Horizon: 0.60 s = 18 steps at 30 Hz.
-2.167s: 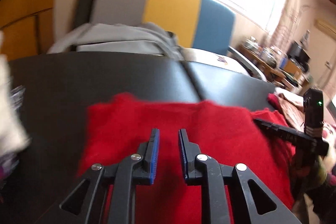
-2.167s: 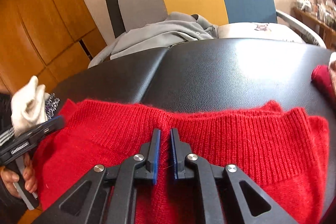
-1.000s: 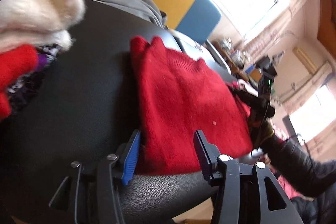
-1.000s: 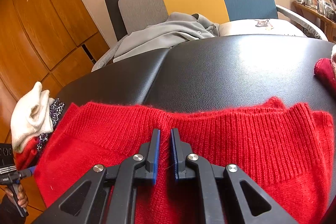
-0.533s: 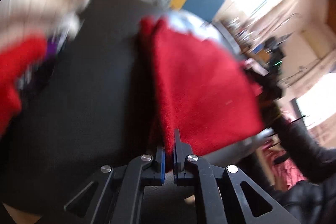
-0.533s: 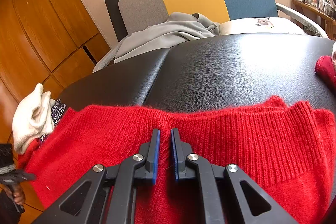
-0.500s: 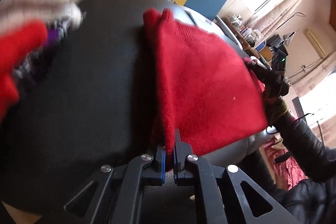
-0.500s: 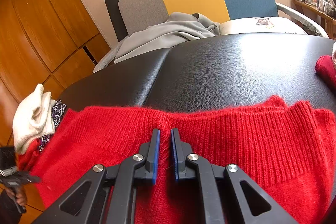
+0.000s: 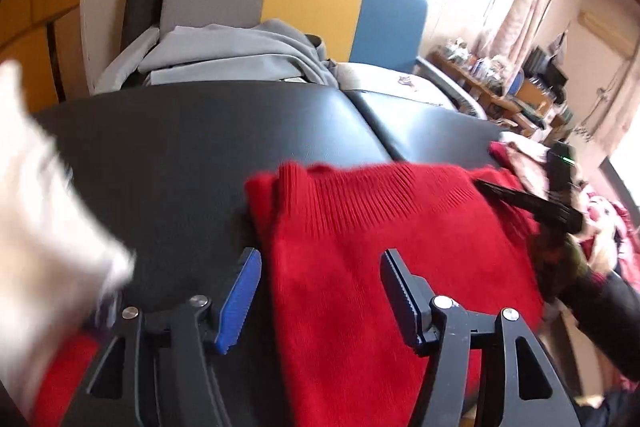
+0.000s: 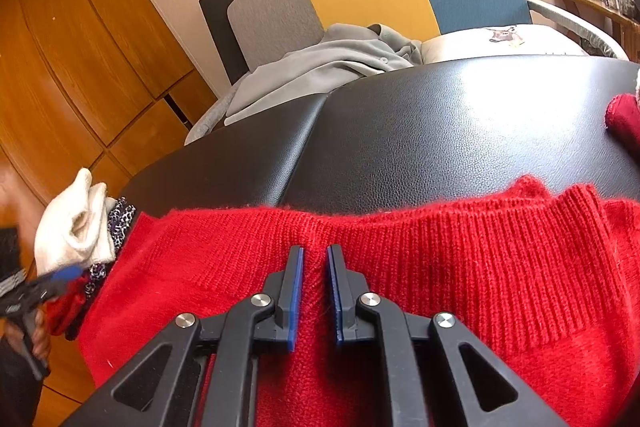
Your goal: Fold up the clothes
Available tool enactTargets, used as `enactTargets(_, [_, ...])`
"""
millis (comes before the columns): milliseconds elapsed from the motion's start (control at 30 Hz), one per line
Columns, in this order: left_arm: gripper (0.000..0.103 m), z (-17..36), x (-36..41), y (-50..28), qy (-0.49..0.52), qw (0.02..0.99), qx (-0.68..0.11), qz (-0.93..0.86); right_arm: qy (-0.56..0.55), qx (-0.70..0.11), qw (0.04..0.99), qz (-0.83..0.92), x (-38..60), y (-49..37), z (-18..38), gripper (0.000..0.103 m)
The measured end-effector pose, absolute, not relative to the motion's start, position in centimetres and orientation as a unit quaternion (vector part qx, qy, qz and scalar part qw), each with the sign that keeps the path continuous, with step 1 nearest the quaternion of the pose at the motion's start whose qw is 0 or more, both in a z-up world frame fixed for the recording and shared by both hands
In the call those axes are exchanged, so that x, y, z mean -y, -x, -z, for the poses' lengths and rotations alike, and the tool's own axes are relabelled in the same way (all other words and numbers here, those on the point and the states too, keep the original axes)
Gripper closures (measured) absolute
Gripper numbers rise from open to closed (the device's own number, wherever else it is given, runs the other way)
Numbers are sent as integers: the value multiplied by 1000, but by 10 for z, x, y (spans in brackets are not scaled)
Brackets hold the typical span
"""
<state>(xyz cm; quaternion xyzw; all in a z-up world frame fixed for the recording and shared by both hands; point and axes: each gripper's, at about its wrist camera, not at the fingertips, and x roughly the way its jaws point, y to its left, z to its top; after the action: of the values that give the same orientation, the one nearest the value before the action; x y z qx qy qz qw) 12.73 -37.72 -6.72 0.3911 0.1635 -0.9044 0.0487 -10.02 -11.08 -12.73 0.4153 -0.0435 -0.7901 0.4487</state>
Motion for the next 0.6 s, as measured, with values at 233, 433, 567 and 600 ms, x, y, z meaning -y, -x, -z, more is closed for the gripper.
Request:
enactTargets(233, [92,106,380,-62,-468,70,-110,874,-421,70,459,779,105,102,129,90])
enactTargets(433, [83,102,395,-70,-446,96,-145,878,-422,77,462,776,103,102,130,89])
enactTargets(567, [35,107,395,-70,-454,111,-135,874,-421,74,461,778,103,101,129,89])
enactTargets(600, [61,108,394,-72,-453,100,-146,874,-421,74,461,778,103,101,129,89])
